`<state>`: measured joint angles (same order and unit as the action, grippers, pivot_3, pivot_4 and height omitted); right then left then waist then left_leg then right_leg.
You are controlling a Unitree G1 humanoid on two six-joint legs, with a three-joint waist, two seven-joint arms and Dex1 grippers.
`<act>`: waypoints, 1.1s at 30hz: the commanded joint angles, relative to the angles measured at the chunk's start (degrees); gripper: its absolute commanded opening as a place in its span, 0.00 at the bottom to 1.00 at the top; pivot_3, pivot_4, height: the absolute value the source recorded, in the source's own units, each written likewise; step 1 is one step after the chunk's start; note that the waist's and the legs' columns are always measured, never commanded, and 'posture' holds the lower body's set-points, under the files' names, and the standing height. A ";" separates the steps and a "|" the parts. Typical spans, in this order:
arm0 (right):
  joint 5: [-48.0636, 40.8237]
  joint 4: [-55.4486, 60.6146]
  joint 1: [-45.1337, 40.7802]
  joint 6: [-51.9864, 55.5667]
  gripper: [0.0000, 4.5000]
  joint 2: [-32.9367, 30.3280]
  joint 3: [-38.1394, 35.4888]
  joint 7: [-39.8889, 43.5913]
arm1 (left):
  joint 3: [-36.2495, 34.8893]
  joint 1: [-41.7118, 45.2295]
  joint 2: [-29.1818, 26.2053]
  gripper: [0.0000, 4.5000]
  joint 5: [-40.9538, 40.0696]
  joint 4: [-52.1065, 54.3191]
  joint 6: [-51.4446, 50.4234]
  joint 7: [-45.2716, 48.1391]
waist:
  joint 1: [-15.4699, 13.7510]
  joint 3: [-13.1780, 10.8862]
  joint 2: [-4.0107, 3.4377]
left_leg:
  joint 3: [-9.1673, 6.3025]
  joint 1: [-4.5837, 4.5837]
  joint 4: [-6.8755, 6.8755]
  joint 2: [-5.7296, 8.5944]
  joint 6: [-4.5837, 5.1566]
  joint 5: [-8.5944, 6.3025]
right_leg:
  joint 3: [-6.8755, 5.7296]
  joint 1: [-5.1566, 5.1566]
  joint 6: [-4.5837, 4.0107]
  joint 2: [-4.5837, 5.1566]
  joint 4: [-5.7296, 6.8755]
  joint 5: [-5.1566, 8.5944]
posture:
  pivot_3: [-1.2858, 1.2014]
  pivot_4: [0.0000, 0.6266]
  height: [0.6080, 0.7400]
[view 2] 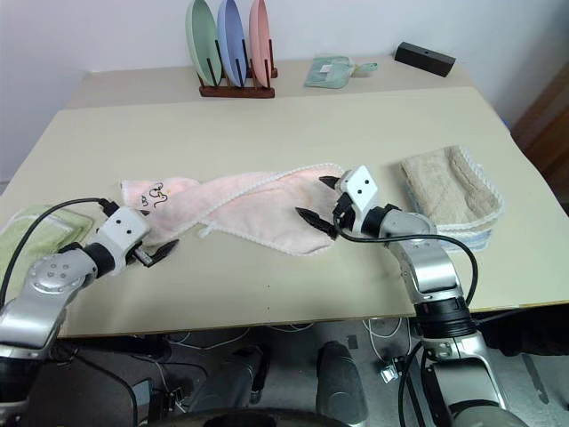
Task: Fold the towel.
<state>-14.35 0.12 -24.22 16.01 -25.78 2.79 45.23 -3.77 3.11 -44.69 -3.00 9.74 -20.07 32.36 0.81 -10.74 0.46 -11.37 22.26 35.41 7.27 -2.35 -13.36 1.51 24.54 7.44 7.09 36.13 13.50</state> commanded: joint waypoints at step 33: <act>27.96 -58.76 -34.79 -43.61 0.24 -0.45 12.40 -4.26 | -9.54 -14.11 1.50 0.00 2.37 9.45 -0.33 -1.71 | 0.41 -0.02 0.02 | 0.11 -0.02 -0.19 -0.16 -0.12 0.03 | 0.10 0.12 -0.06 -0.17 -0.02 -0.10 | 0.52 0.24 0.99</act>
<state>13.58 -58.54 -56.97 -25.97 -26.27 16.11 41.93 -11.12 -10.81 -43.15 -0.69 18.16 -20.86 31.01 1.23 -10.76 0.48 -11.26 22.24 35.22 7.12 -2.47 -13.33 1.61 24.66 7.37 6.91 36.10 13.39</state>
